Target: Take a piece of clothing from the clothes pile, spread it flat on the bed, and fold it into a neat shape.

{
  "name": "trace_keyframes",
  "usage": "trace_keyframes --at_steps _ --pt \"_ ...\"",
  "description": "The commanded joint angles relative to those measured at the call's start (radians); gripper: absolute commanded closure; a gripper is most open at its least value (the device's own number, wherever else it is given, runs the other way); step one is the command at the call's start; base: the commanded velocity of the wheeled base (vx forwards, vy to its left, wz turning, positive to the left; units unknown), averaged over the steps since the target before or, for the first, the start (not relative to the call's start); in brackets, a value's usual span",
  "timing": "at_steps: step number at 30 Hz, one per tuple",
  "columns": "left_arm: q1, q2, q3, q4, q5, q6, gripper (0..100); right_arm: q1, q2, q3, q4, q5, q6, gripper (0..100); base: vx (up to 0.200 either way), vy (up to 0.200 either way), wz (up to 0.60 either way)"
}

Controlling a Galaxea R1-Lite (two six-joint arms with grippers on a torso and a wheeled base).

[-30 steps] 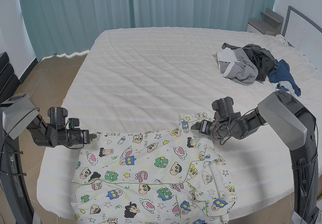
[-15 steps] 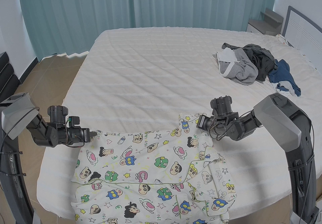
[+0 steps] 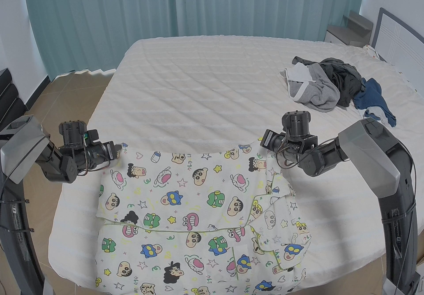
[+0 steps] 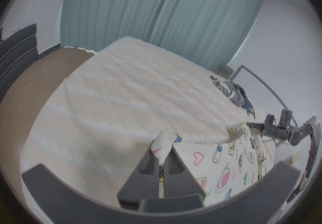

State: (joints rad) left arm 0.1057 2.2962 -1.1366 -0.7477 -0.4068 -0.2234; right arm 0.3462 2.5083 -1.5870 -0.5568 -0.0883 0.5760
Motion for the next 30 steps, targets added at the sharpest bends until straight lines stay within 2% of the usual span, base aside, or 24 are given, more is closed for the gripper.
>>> trace_keyframes --at_steps 1,11,20,30 --pt "-0.018 0.003 -0.103 -0.006 0.045 -0.04 100 -0.016 -0.031 -0.067 0.003 -0.014 -0.001 100 0.0 0.0 0.0" --pt "-0.041 0.081 -0.241 0.005 0.135 -0.042 100 -0.044 -0.028 -0.142 0.029 -0.016 -0.004 100 0.0 0.0 0.0" --pt "-0.044 0.146 -0.281 0.036 0.141 -0.04 100 -0.05 0.021 -0.2 0.072 -0.016 -0.007 100 0.0 0.0 0.0" --pt "-0.052 0.204 -0.307 0.037 0.143 -0.037 100 -0.059 0.058 -0.191 0.08 -0.016 -0.022 100 0.0 0.0 0.0"
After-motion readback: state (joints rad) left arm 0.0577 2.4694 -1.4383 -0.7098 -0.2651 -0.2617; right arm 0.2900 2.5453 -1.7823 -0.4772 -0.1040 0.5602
